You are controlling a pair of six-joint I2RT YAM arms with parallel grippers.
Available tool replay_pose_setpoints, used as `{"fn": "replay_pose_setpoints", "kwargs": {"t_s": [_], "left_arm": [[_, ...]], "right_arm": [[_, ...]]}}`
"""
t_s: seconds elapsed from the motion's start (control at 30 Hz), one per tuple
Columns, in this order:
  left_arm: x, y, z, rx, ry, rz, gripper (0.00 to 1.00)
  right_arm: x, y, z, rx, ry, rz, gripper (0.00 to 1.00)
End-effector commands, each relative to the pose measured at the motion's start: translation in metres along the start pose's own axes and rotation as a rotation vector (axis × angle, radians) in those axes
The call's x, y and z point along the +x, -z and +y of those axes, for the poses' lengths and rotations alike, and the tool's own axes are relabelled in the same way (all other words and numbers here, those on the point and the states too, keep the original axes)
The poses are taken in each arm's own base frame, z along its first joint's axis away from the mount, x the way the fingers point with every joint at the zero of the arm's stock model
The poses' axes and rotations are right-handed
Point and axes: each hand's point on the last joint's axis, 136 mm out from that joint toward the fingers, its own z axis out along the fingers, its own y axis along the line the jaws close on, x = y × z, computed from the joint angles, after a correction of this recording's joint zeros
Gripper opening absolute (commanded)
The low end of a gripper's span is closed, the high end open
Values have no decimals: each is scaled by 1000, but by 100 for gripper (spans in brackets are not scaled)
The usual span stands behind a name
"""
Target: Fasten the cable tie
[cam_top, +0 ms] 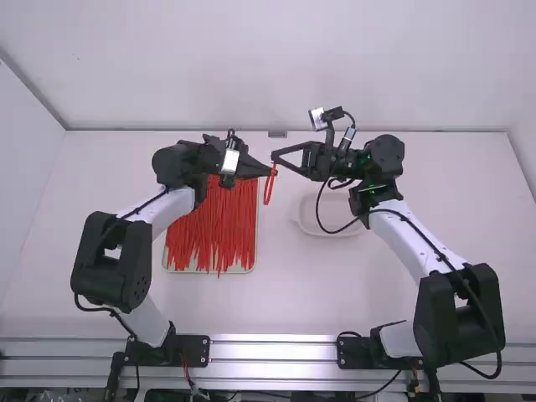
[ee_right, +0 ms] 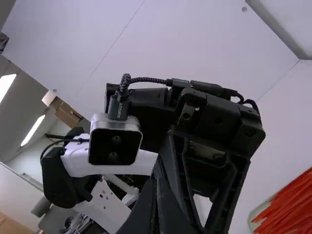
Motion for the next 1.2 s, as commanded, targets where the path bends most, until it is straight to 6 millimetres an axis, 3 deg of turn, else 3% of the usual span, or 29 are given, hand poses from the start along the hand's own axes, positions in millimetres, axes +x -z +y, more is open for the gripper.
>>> {"fn": "replay_pose_setpoints", "kwargs": {"t_s": [0.0, 0.3, 0.8, 1.17], "left_arm": [[-4, -1, -4, 9, 56, 2, 1], [13, -1, -14, 7, 114, 2, 1], [56, -3, -65, -2, 225, -4, 1], [69, -2, -75, -41, 260, -6, 1]], "right_arm": [[-13, 4, 9, -2, 41, -21, 0], [-30, 9, 25, -9, 96, -26, 0], [-76, 20, 73, -13, 248, -39, 0], [-82, 19, 91, -28, 294, -14, 0]]}}
